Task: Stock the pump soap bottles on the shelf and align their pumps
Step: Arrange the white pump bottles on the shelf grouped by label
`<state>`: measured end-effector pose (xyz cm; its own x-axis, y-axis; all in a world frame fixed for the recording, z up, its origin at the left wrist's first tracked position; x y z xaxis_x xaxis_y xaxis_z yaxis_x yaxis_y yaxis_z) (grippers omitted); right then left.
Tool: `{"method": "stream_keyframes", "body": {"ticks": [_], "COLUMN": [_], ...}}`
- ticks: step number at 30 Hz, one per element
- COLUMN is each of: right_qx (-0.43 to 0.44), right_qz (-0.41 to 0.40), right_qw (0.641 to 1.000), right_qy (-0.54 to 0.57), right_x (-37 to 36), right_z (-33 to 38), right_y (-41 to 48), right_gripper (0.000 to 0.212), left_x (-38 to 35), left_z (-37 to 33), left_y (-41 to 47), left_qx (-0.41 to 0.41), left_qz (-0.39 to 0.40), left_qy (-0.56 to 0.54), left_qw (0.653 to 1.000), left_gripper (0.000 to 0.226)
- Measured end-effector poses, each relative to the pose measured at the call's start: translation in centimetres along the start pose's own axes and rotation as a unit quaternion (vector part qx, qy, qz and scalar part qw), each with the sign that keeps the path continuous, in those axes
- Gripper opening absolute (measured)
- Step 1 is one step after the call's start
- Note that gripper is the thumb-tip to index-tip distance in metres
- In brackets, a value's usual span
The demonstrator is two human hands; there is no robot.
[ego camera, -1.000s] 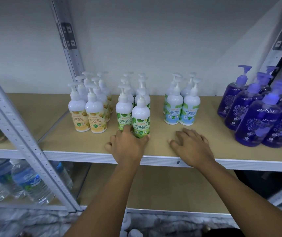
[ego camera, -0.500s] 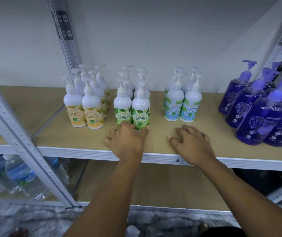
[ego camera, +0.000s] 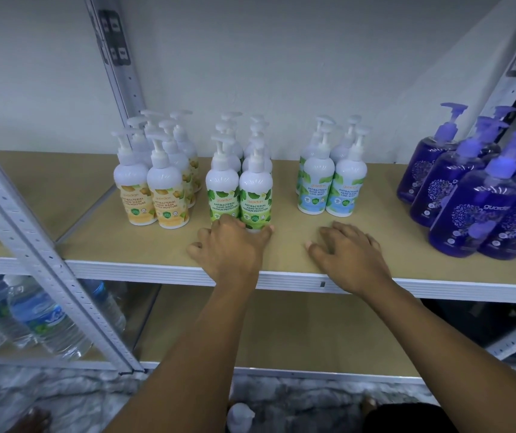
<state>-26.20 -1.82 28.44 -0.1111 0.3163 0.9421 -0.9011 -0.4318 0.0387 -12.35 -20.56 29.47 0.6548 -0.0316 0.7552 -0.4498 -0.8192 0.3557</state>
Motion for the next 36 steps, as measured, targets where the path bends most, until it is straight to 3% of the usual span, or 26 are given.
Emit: {"method": "stream_keyframes", "body": {"ticks": [9,15,19,23,28,31,36], "right_qx": [0.038,0.150,0.167,0.122,0.096,0.068,0.057], "right_qz": [0.003,-0.025,0.048,0.125,0.215,0.251,0.341], "right_qw": [0.994,0.967,0.960,0.962,0.958,0.954,0.931], "right_qy": [0.106,0.203,0.218,0.209,0.166,0.150,0.119], "right_x": [1.0,1.2,-1.7,-7.4,-13.6,-17.4,-23.9], "right_z": [1.2,5.8,6.9,5.1,2.7,1.1,0.3], "right_y": [-3.4,-10.6,-14.8,-18.6,-21.4,-22.6,-25.5], "right_gripper": [0.034,0.016,0.014,0.011,0.009,0.025,0.004], "left_x": [2.9,6.7,8.4,8.9,5.9,4.7,1.6], "left_z": [1.0,4.2,8.2,14.6,22.4,25.3,28.8], "left_y": [-3.4,-9.9,-14.0,-19.1,-26.1,-29.0,-33.1], "left_qx": [-0.096,-0.179,-0.190,-0.106,0.057,0.114,0.196], "left_qz": [0.039,0.015,0.056,0.068,0.137,0.154,0.202], "left_qy": [-0.021,-0.032,-0.052,-0.117,-0.161,-0.147,-0.152], "left_qw": [0.994,0.983,0.979,0.985,0.976,0.970,0.947], "left_gripper": [0.040,0.032,0.033,0.031,0.033,0.043,0.052]}}
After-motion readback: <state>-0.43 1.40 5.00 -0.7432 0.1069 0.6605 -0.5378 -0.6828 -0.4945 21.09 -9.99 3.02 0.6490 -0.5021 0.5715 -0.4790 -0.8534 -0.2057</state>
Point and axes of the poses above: each hand's wrist, its own y-axis towards the middle knuckle, its own x-axis out of the back of the hand, z = x × y, the point moved 8 cm from there along y, towards the middle knuckle, and after that the axes turned 10 degrees about -x, right-handed, at the moved point
